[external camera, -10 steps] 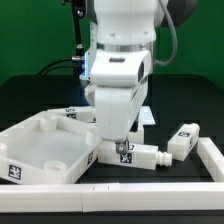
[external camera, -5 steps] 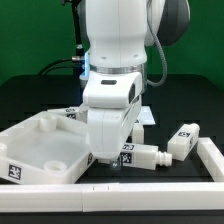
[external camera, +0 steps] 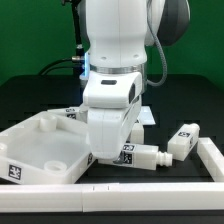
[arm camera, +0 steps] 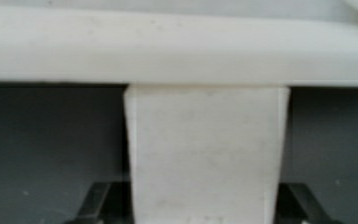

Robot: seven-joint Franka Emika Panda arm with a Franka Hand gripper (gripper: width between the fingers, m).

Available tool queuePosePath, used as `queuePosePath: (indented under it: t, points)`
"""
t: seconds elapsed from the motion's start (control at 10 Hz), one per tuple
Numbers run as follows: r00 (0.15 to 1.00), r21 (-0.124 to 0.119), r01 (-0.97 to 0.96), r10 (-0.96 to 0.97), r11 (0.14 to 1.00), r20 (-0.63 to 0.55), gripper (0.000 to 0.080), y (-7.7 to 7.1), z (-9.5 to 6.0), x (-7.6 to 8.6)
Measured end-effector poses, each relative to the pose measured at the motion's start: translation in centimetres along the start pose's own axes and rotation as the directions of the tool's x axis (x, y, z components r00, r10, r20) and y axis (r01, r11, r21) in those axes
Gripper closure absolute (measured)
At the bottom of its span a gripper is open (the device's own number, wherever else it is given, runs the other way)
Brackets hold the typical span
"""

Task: Assemble desk

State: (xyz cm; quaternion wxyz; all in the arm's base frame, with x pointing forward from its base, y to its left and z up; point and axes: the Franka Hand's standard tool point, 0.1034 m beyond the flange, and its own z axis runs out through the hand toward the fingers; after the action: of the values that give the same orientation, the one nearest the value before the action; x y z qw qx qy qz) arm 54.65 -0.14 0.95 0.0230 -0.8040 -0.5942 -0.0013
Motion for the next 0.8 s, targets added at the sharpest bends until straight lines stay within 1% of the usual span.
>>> queuePosePath:
  t: [0.1, 0.2, 0.3, 0.4, 0.5, 0.6, 0.7, 0.8]
  points:
    - [1.0, -0.002, -0.021, 0.021, 1.0, 0.001, 0.0517, 0.1, -0.6, 0.7]
    - [1.0, -0.005, -0.03, 0.03, 1.0, 0.004, 0.0517, 0.4, -1.9, 1.7]
    - [0.999, 0.007, -0.035, 0.035, 0.999, 0.014, 0.0517, 0.5, -3.4, 2.5]
    - [0.999, 0.009, -0.028, 0.027, 1.0, 0.021, 0.0517, 0.6, -5.1, 3.0]
    - [0.999, 0.017, -0.021, 0.02, 1.0, 0.031, 0.0517, 0.3, -6.8, 3.3]
    - [0.999, 0.026, -0.012, 0.011, 1.0, 0.038, 0.0515, -0.6, -8.2, 4.0]
    - [0.999, 0.022, 0.012, -0.012, 1.0, 0.036, 0.0515, -1.8, -9.0, 4.8]
    - [0.998, 0.023, 0.054, -0.054, 0.998, 0.033, 0.0515, -2.3, -9.1, 4.5]
